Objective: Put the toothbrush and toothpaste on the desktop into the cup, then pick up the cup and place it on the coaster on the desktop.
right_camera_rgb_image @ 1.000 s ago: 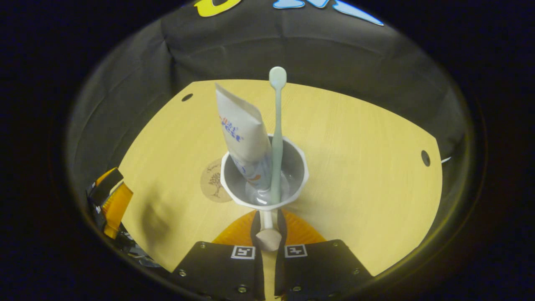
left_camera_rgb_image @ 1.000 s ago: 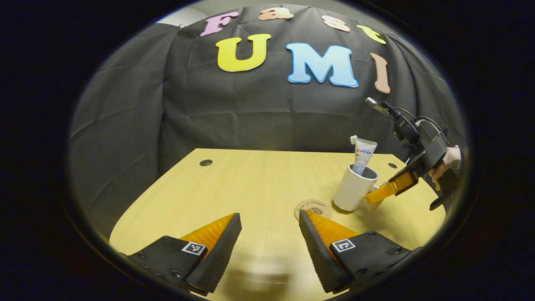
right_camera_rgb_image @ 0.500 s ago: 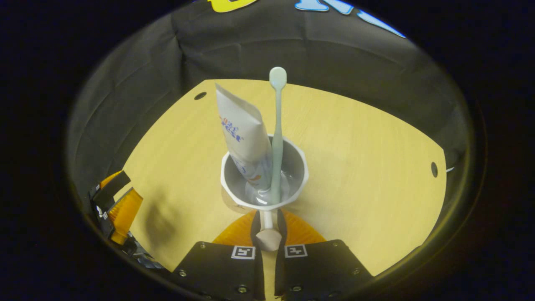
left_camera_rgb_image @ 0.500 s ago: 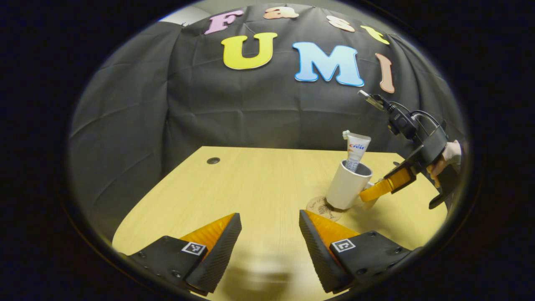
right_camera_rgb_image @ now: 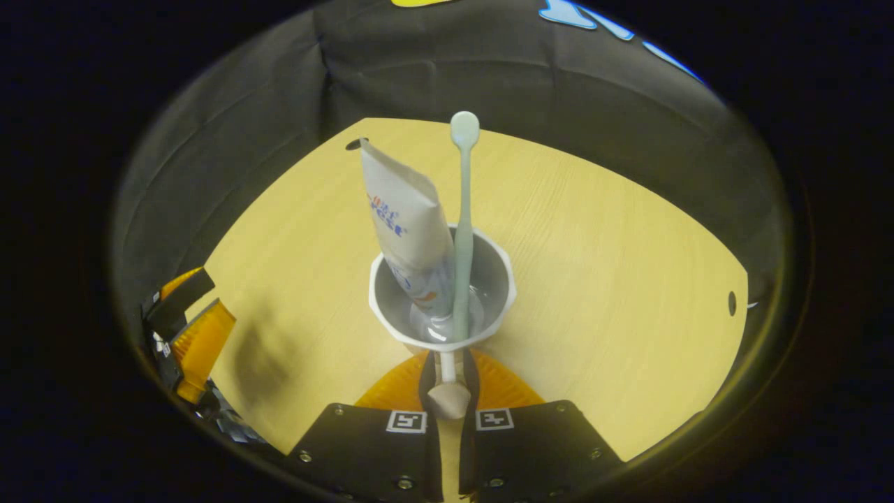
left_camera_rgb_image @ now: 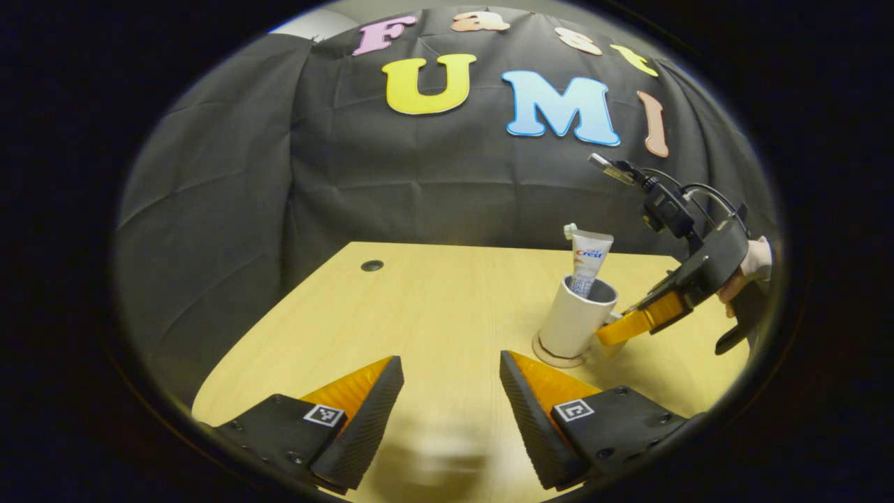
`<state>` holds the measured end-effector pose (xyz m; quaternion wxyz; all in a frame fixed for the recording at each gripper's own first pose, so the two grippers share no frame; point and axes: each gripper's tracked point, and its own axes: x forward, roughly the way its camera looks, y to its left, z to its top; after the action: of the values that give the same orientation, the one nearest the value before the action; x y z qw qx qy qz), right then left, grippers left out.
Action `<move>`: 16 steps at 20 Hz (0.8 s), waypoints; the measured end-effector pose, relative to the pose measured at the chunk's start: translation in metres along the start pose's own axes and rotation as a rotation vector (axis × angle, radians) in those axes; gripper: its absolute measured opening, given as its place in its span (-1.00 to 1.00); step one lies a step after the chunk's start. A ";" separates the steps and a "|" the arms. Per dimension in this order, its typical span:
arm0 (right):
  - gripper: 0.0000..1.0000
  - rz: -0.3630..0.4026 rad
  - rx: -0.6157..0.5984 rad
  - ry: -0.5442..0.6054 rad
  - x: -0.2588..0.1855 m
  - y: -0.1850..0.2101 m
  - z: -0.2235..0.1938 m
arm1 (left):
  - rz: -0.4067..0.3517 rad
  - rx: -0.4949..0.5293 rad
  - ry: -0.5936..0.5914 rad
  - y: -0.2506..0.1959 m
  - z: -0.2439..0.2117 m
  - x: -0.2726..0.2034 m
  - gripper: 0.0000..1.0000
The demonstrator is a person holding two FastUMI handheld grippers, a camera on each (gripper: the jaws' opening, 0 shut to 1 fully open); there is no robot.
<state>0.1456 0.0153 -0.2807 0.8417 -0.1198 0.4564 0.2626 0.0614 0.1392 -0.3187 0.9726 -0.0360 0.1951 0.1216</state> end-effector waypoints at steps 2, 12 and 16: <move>-0.78 -0.019 -0.021 0.002 0.000 -0.005 -0.001 | 0.000 -0.004 0.001 0.000 0.000 0.000 0.87; -0.40 -0.003 -0.019 -0.012 -0.002 -0.006 0.001 | -0.014 -0.007 -0.003 -0.011 0.002 0.007 0.87; -0.26 0.021 -0.001 -0.032 -0.011 -0.002 0.005 | -0.025 -0.003 -0.004 -0.017 0.004 0.009 0.87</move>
<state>0.1456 0.0121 -0.2686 0.8460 -0.1113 0.4439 0.2737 0.0749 0.1247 -0.3181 0.9744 -0.0395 0.1924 0.1096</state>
